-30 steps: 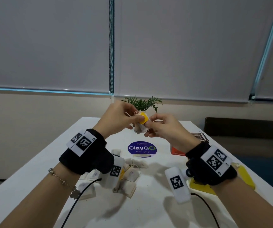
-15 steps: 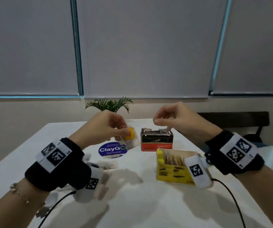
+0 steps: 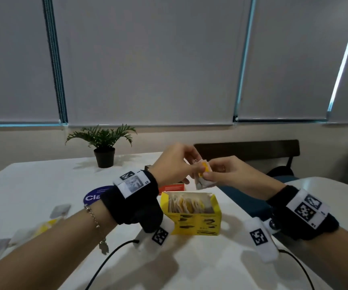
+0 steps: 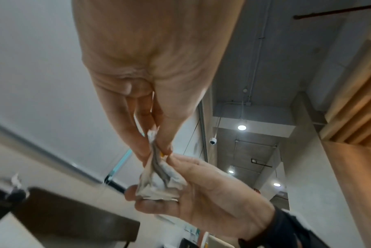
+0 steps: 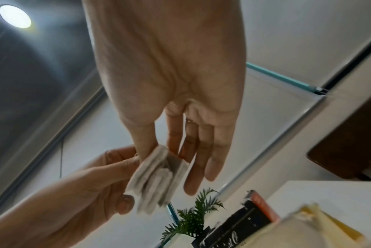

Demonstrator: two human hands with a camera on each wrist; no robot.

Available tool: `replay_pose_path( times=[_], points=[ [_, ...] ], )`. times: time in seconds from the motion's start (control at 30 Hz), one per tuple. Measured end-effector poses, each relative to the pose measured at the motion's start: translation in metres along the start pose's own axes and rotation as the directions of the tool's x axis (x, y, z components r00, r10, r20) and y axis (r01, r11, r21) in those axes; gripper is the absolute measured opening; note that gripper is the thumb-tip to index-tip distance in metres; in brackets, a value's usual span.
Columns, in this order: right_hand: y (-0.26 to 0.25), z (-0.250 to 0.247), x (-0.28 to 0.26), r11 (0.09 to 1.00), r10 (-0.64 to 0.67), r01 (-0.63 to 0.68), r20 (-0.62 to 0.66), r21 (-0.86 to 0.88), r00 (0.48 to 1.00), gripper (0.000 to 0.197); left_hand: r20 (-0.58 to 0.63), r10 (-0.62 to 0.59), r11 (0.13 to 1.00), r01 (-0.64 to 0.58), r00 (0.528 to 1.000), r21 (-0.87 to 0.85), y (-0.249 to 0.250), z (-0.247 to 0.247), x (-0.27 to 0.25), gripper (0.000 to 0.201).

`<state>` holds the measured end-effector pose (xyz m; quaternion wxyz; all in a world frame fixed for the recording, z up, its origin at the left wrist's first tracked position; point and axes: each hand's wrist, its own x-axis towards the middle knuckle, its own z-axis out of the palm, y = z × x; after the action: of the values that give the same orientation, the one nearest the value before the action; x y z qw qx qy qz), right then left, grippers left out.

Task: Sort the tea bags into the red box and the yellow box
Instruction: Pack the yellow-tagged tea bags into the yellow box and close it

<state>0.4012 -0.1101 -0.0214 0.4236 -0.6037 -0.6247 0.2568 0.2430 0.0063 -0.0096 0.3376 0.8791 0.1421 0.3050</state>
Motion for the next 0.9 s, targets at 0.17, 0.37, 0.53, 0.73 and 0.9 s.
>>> replay_pose_path(
  times=[0.17,0.37,0.53,0.73,0.9],
  points=[
    [0.024,-0.008,-0.003,0.998,0.030,-0.028,-0.041,0.052,0.999,0.028,0.118,-0.123,0.989,0.132,0.985,-0.066,-0.006,0.015,0.011,0.015],
    [0.041,-0.008,0.002,0.995,0.082,-0.079,-0.044,0.068,0.996,0.026,0.221,-0.296,0.924,0.338,0.929,-0.181,-0.012,0.025,0.022,0.020],
    [0.051,-0.012,0.004,0.985,0.155,-0.153,-0.020,0.084,0.988,0.025,0.253,-0.286,0.946,0.315,0.924,-0.081,-0.017,0.029,0.026,0.027],
    [0.065,-0.030,-0.008,0.990,0.137,-0.138,0.028,0.020,0.990,0.020,0.511,0.007,0.647,-0.394,0.860,0.653,-0.025,0.026,0.027,0.019],
    [0.066,-0.029,-0.018,0.997,0.055,-0.044,0.159,-0.068,0.986,0.016,0.797,-0.015,0.395,-0.729,0.603,0.559,-0.028,0.039,0.028,0.046]
  ],
)
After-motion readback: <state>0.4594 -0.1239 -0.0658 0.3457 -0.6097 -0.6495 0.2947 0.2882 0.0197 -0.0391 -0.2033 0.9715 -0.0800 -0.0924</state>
